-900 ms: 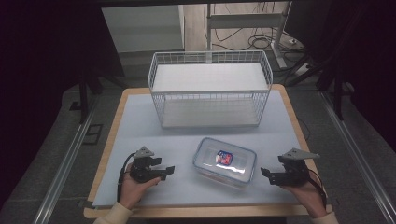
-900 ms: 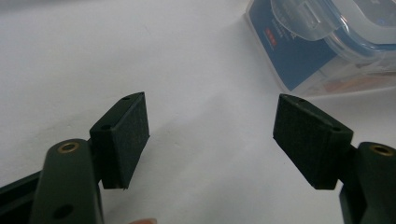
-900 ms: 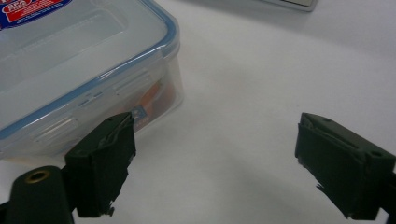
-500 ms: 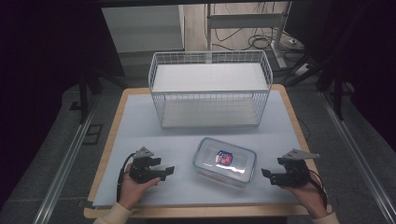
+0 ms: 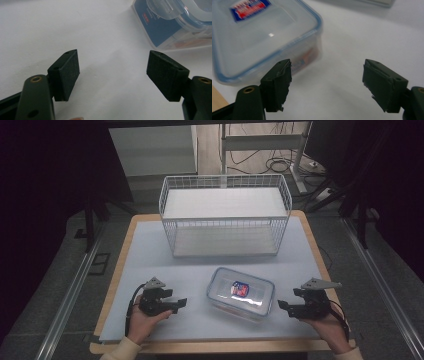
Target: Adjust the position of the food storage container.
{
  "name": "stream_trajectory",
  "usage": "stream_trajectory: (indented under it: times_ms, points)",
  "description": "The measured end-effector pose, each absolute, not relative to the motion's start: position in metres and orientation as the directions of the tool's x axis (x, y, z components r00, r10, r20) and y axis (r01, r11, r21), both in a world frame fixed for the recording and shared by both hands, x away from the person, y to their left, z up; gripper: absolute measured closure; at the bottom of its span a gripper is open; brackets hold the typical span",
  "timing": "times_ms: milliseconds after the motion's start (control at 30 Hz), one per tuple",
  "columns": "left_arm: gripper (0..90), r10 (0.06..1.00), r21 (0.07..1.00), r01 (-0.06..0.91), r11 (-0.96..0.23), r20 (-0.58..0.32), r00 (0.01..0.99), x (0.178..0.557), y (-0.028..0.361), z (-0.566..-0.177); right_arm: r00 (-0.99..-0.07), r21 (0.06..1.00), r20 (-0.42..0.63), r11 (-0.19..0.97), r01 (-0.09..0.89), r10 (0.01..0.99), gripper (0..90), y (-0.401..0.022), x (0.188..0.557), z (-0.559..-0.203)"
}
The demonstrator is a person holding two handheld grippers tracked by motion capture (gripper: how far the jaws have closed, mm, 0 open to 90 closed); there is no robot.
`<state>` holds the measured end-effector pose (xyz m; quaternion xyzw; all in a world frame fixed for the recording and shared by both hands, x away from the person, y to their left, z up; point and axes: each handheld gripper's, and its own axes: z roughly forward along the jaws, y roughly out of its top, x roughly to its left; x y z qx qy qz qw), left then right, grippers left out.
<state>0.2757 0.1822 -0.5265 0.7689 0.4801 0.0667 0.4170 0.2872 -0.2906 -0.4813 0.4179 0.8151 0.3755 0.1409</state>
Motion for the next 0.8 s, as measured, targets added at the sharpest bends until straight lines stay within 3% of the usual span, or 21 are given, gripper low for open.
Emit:
stream_trajectory:
  times_ms: [333,367,433,533,800]
  points:
    - [25.9,0.796,0.702,0.685,-0.194,-0.296,0.528,0.276,0.182,-0.527,-0.691,0.76,0.096,0.395,0.515,0.717,32.8,-0.268,0.277,-0.459]
    - [25.9,0.796,0.701,0.685,-0.196,-0.295,0.529,0.276,0.182,-0.527,-0.71,0.767,0.098,0.402,0.501,0.698,40.2,-0.265,0.274,-0.456]
    - [25.9,0.796,0.7,0.686,-0.196,-0.296,0.529,0.276,0.182,-0.527,-0.716,0.77,0.103,0.4,0.497,0.69,45.3,-0.264,0.272,-0.455]
    - [25.9,0.796,0.7,0.687,-0.195,-0.296,0.528,0.276,0.182,-0.527,-0.742,0.773,0.129,0.401,0.491,0.658,66.0,-0.26,0.268,-0.451]
    - [25.9,0.795,0.698,0.688,-0.2,-0.295,0.53,0.276,0.181,-0.527,-0.799,0.765,0.113,0.462,0.449,0.59,86.2,-0.243,0.256,-0.449]
